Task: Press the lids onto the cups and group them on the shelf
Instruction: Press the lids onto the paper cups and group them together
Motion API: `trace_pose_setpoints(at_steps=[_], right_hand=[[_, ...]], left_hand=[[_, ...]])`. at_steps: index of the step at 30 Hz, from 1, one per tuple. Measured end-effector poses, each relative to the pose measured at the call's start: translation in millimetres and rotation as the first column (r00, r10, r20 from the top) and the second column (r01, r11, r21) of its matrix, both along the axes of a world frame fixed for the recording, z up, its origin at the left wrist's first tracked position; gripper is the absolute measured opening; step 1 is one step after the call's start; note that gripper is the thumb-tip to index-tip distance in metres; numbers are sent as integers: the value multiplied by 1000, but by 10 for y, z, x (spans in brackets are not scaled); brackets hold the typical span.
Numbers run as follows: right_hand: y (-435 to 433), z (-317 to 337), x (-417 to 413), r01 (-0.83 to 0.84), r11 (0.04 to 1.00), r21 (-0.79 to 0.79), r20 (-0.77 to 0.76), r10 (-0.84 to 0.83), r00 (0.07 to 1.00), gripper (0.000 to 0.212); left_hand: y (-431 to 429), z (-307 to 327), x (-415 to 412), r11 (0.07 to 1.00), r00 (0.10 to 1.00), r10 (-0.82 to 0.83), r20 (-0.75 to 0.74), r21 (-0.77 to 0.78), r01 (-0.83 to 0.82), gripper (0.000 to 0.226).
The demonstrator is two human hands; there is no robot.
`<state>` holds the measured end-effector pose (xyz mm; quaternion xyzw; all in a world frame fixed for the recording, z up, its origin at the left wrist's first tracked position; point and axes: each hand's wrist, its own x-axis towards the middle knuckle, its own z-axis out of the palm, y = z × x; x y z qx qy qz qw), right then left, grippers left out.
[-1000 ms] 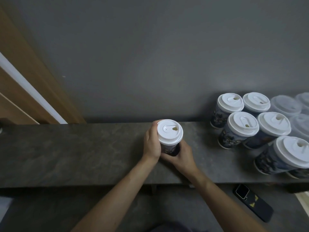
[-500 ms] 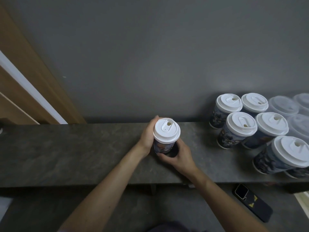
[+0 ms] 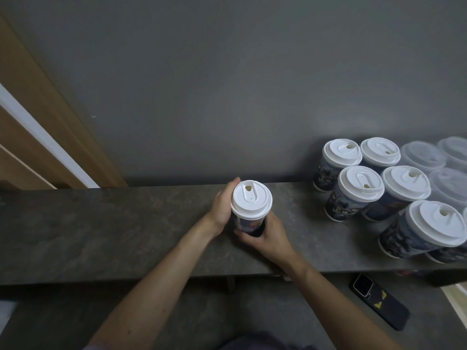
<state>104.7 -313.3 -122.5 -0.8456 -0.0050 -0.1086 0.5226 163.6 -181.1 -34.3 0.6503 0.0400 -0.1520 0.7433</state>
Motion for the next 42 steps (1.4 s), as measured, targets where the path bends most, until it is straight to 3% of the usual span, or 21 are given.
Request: trace_pose_setpoints(at_steps=[5, 10, 13, 17, 21, 22, 28, 30, 33, 35, 42], right_hand=[[-4, -20, 9, 58, 998, 38, -12, -57, 998, 85], [-26, -15, 11, 25, 999, 21, -13, -24, 1000, 76], [11, -1, 5, 19, 999, 42, -5, -19, 1000, 77], [26, 20, -7, 65, 994, 90, -8, -65, 998, 84], [-13, 31, -11, 34, 999, 37, -9, -33, 999, 74], [-17, 33, -11, 21, 999, 28, -4, -21, 1000, 75], [45, 62, -11, 29, 996, 88, 19, -31, 999, 89], [41, 68, -21, 43, 995, 85, 15, -44, 999, 86], [7, 67, -40, 26, 998, 60, -2, -26, 1000, 81], [-4, 53, -32, 12, 999, 44, -21, -11, 1000, 78], [17, -22, -8, 81, 996, 46, -36, -79, 996, 84]], left_hand=[[-76, -121, -134, 986, 983, 166, 79, -6, -166, 43], [-27, 12, 69, 990, 992, -126, -19, -74, 124, 42], [-89, -70, -6, 990, 999, 7, -34, -141, -12, 44], [-180, -200, -152, 969, 963, 243, 115, -77, -235, 45], [-65, -58, 18, 981, 992, -123, -7, -149, 121, 48], [-41, -35, 30, 978, 988, -146, -43, -158, 138, 49], [-164, -164, -184, 973, 974, 223, 40, -73, -219, 42], [-160, -157, -161, 983, 984, 172, 42, -67, -169, 44], [-72, -83, -32, 983, 990, -133, -44, -135, 126, 51], [-36, -51, 6, 968, 976, -203, -76, -164, 188, 53], [-127, -148, -150, 981, 983, 184, 16, -61, -183, 41]])
